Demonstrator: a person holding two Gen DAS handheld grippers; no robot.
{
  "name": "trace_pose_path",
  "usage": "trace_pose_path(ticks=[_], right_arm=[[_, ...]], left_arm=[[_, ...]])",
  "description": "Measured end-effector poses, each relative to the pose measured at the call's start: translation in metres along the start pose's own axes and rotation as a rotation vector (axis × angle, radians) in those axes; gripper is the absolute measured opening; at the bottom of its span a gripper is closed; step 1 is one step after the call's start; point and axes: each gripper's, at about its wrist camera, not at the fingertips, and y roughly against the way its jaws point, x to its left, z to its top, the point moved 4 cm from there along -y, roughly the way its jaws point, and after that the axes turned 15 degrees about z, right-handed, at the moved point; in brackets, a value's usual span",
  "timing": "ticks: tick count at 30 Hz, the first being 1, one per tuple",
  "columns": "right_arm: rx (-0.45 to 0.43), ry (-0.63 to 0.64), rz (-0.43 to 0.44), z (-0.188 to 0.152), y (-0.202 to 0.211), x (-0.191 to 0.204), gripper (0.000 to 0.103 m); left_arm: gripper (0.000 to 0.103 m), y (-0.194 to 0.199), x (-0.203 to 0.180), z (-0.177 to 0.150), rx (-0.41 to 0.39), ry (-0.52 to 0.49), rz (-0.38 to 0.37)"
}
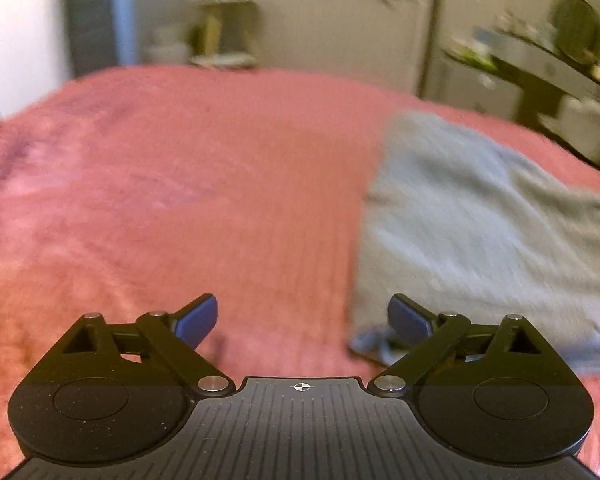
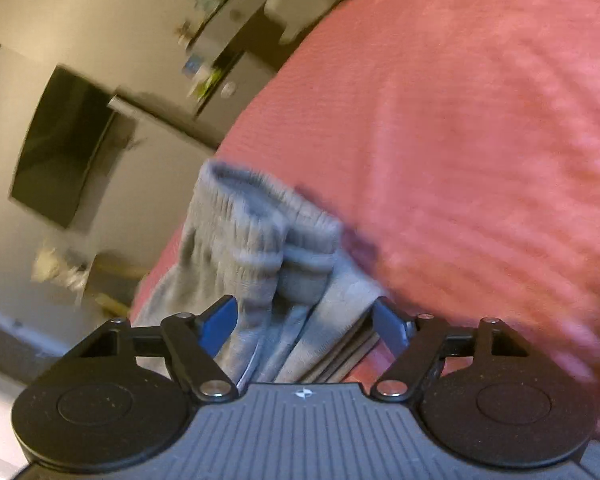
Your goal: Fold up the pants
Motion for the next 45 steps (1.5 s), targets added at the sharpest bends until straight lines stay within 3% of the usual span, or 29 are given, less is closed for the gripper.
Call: trace_pose_path(ticks=[2, 4, 7, 10, 13, 17, 23, 30, 40, 42, 45], right_arm=[[-0.054, 0.116, 0.035, 0.003, 0.01, 0.019, 0.077], [-0.044, 0.218, 0.116, 0.002, 0.01, 0.041, 0.077], [0.025, 0.421, 0.14, -0.017, -0.01, 0.074, 0.077], [0.168, 0.473, 0.151, -0.041, -0.041, 0.081, 0.08], [0.265, 0.552, 0.079, -0.057, -0.061, 0.07, 0.082], [0.324, 0.603, 0.112, -0.067, -0.063, 0.074, 0.097], [0.333, 0.692, 0.048, -0.086, -0.081, 0.079, 0.097], [0.334, 0.885, -0.079, -0.107, -0.098, 0.086, 0.097], [0.32, 1.0, -0.153, -0.111, -0.102, 0.094, 0.097], [0.306, 1.042, -0.187, -0.109, -0.1, 0.097, 0.097], [0.277, 1.045, -0.176, -0.098, -0.087, 0.102, 0.095]], left_arm=[[0.093, 0.015, 0.002, 0.01, -0.097, 0.008, 0.047], [0.095, 0.028, -0.01, 0.02, -0.126, 0.013, -0.06], [0.096, 0.031, -0.045, 0.027, -0.086, -0.046, -0.223], [0.096, 0.014, -0.08, 0.02, -0.011, -0.132, -0.28], [0.097, -0.01, -0.099, 0.004, 0.034, -0.238, -0.232], [0.102, -0.019, -0.097, -0.001, -0.005, -0.255, -0.239], [0.103, -0.031, -0.084, 0.0, 0.037, -0.186, -0.26], [0.103, -0.031, -0.083, -0.002, 0.019, -0.212, -0.253], [0.103, -0.039, -0.074, 0.004, 0.038, -0.2, -0.269], [0.103, -0.043, -0.065, 0.008, 0.042, -0.187, -0.235], [0.103, -0.053, -0.042, 0.019, 0.054, -0.156, -0.12]])
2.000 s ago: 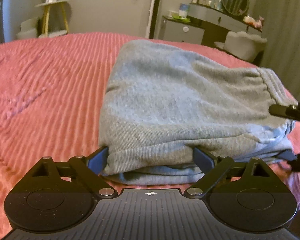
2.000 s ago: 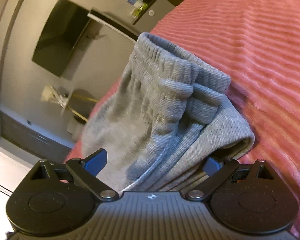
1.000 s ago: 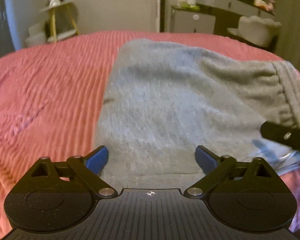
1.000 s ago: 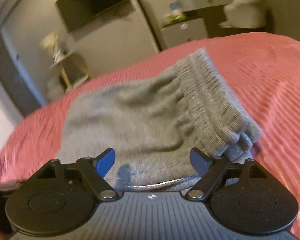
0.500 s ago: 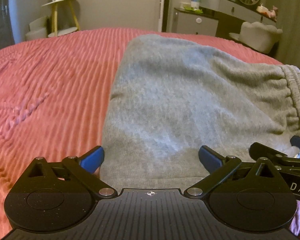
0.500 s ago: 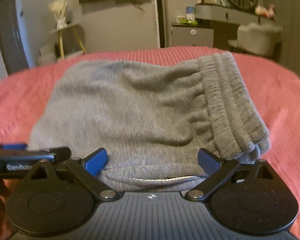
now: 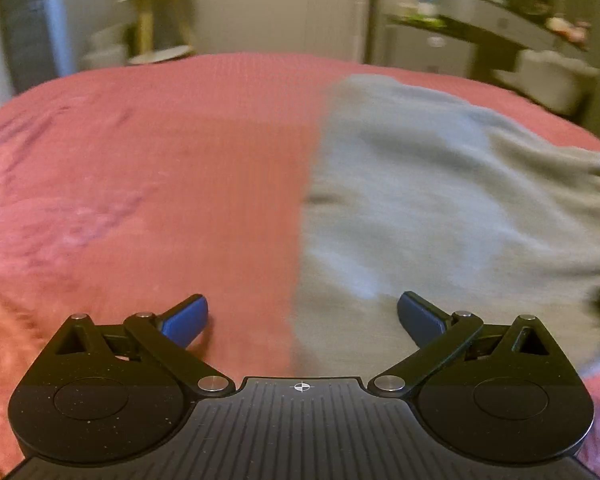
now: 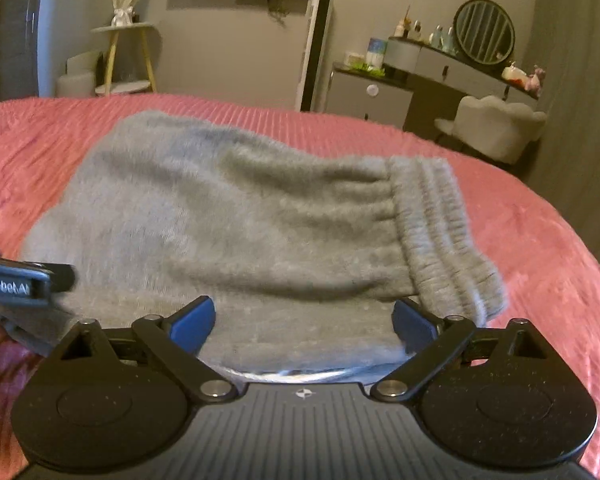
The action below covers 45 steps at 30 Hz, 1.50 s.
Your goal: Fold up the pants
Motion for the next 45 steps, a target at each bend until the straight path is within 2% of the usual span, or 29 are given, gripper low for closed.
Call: trace_pose_path(ticks=[3, 5, 6, 7, 9, 10, 12, 14, 17, 19, 23, 26, 29, 32, 34, 37, 41, 45], right_arm=[[-0.059, -0.052, 0.018, 0.005, 0.026, -0.021, 0.097], [-0.092, -0.08, -0.126, 0.006, 0.044, -0.043, 0.097], [-0.093, -0.081, -0.183, 0.006, 0.051, -0.055, 0.097], [-0.102, -0.094, -0.188, 0.006, 0.058, -0.068, 0.097], [-0.136, -0.179, -0.061, 0.005, 0.071, -0.092, 0.097], [-0.125, -0.232, 0.015, 0.004, 0.072, -0.105, 0.097], [-0.061, -0.327, 0.157, 0.004, 0.067, -0.127, 0.097], [-0.008, -0.411, 0.268, 0.006, 0.057, -0.147, 0.097], [0.039, -0.496, 0.383, 0.009, 0.036, -0.172, 0.097], [0.091, -0.523, 0.456, 0.011, 0.017, -0.181, 0.097], [0.197, -0.622, 0.597, 0.004, -0.031, -0.198, 0.097], [0.217, -0.757, 0.72, -0.003, -0.054, -0.21, 0.097], [0.201, -0.791, 0.806, -0.001, -0.067, -0.213, 0.097], [0.219, -0.744, 0.841, 0.003, -0.075, -0.204, 0.097], [0.215, -0.711, 0.858, 0.004, -0.079, -0.199, 0.097], [0.22, -0.687, 0.872, 0.007, -0.084, -0.191, 0.097], [0.213, -0.69, 0.904, 0.004, -0.089, -0.192, 0.098], [0.247, -0.614, 0.886, 0.007, -0.093, -0.181, 0.098]], left_arm=[[0.103, -0.01, 0.031, 0.005, 0.046, 0.107, 0.095], [0.103, -0.016, 0.046, 0.009, 0.065, 0.168, 0.137], [0.103, -0.018, 0.049, 0.012, 0.068, 0.19, 0.114], [0.103, -0.018, 0.049, 0.015, 0.066, 0.208, 0.044], [0.103, -0.015, 0.042, 0.023, 0.065, 0.24, -0.142], [0.103, -0.014, 0.036, 0.027, 0.073, 0.248, -0.232], [0.103, -0.015, 0.022, 0.032, 0.097, 0.221, -0.355], [0.103, -0.021, 0.007, 0.033, 0.128, 0.15, -0.399], [0.103, -0.034, -0.013, 0.027, 0.167, 0.013, -0.403], [0.103, -0.036, -0.018, 0.028, 0.143, -0.034, -0.418], [0.103, -0.041, -0.022, 0.041, 0.154, -0.037, -0.492], [0.103, -0.052, -0.026, 0.052, 0.152, -0.024, -0.543], [0.103, -0.055, -0.027, 0.059, 0.159, 0.016, -0.6], [0.103, -0.064, -0.034, 0.058, 0.181, 0.053, -0.73], [0.103, -0.075, -0.037, 0.056, 0.189, 0.041, -0.776], [0.103, -0.078, -0.035, 0.06, 0.192, 0.016, -0.811], [0.103, -0.089, -0.032, 0.066, 0.227, 0.127, -0.852], [0.103, -0.087, -0.042, 0.068, 0.212, 0.093, -0.877]])
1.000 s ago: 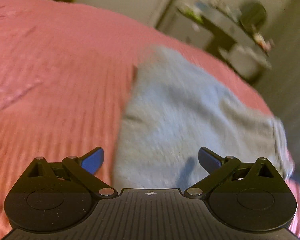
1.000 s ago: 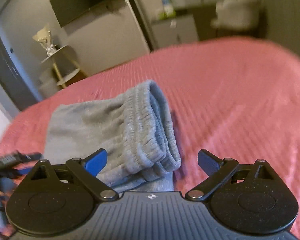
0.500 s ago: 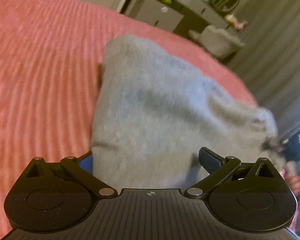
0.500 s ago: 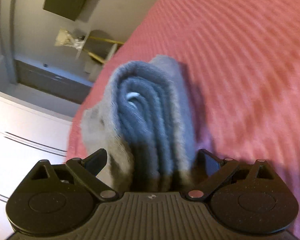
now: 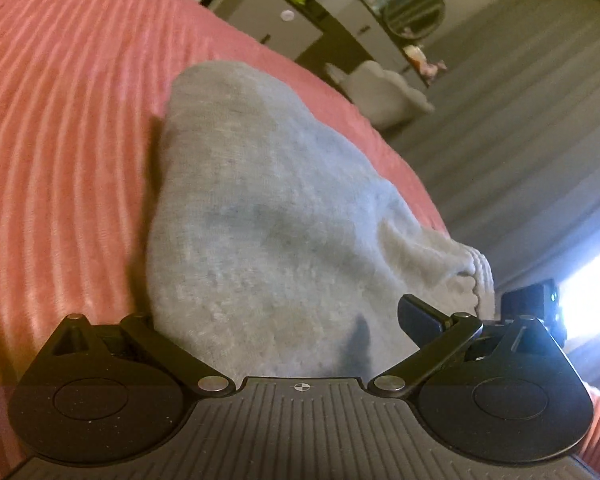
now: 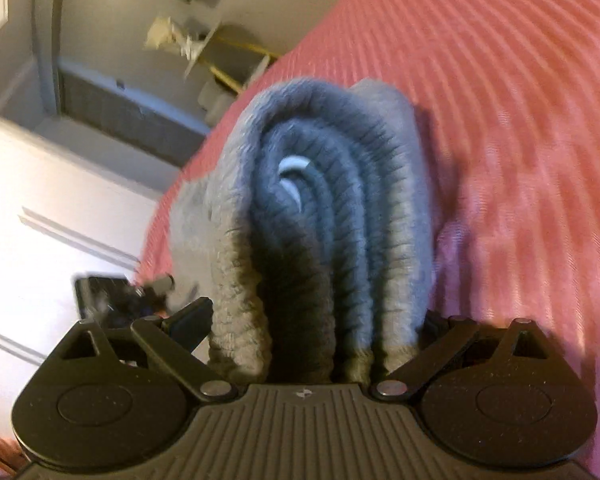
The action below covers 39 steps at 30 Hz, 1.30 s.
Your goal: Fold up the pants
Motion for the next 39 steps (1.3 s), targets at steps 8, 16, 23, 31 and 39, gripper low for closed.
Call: trace_pose_path(ticks=[8, 16, 23, 31, 39], right_arm=[[0.046, 0.018, -0.071, 0.004, -0.011, 0.007, 0.098], [0.023, -0.001, -0.215, 0.008, -0.025, 0.025, 0.098], [0.01, 0.178, -0.437, -0.005, -0.036, 0.064, 0.059], [-0.084, 0.24, -0.356, 0.001, -0.024, 0.11, 0.053], [-0.192, 0.299, -0.337, 0.053, -0.023, 0.13, 0.053]], left_arm=[[0.103, -0.01, -0.015, -0.004, -0.017, -0.058, 0.058], [0.058, -0.004, -0.009, -0.003, -0.014, -0.018, 0.105], [0.026, 0.012, -0.026, -0.001, -0.059, -0.05, 0.126], [0.025, 0.029, -0.061, 0.015, -0.138, -0.115, 0.16], [0.025, 0.015, -0.085, 0.07, -0.212, -0.124, 0.168]])
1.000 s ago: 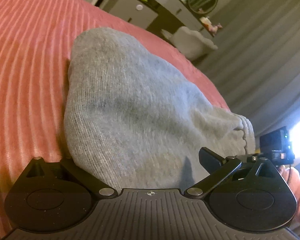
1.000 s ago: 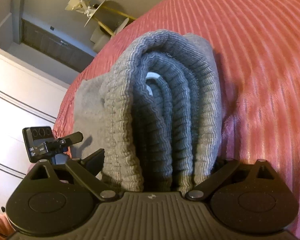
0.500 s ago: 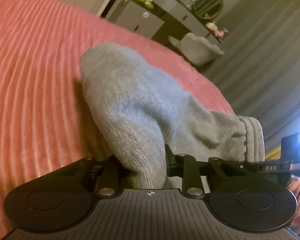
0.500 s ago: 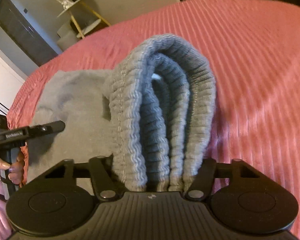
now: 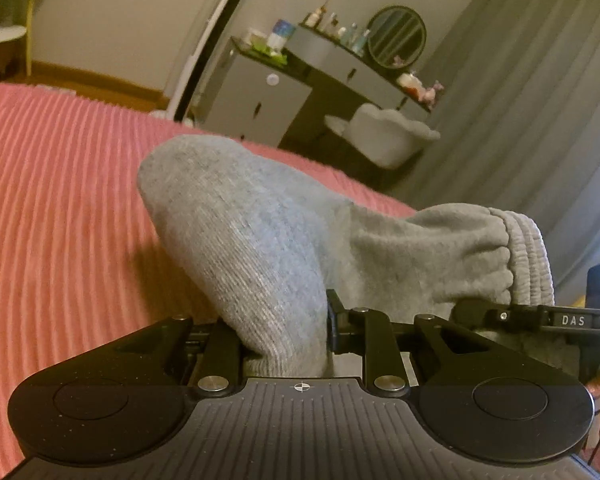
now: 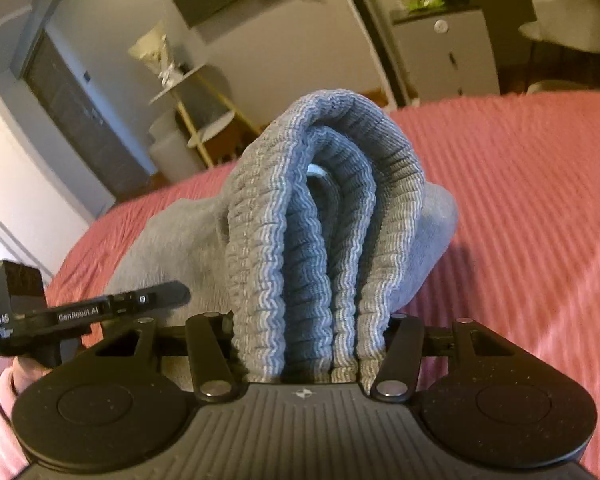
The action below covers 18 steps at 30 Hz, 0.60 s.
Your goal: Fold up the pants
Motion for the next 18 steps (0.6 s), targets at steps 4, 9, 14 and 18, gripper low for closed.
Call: trace_pose_path(ticks=[4, 9, 14, 18], right_arm=[[-0.046, -0.008, -0.023, 0.026, -0.007, -0.018, 0.053], [-0.059, -0.03, -0.069, 0.037, -0.023, -0.053, 0.055], [0.016, -0.128, -0.246, 0.022, -0.036, -0.097, 0.078], [-0.184, 0.033, -0.378, 0.02, 0.013, -0.074, 0.095]], left_arm=[[0.025, -0.02, -0.005, 0.021, -0.019, -0.017, 0.025], [0.05, -0.055, 0.01, 0.017, 0.012, 0.001, 0.144], [0.081, -0.053, 0.033, 0.009, 0.031, 0.028, 0.303], [0.083, -0.013, 0.039, 0.018, -0.077, 0.04, 0.392]])
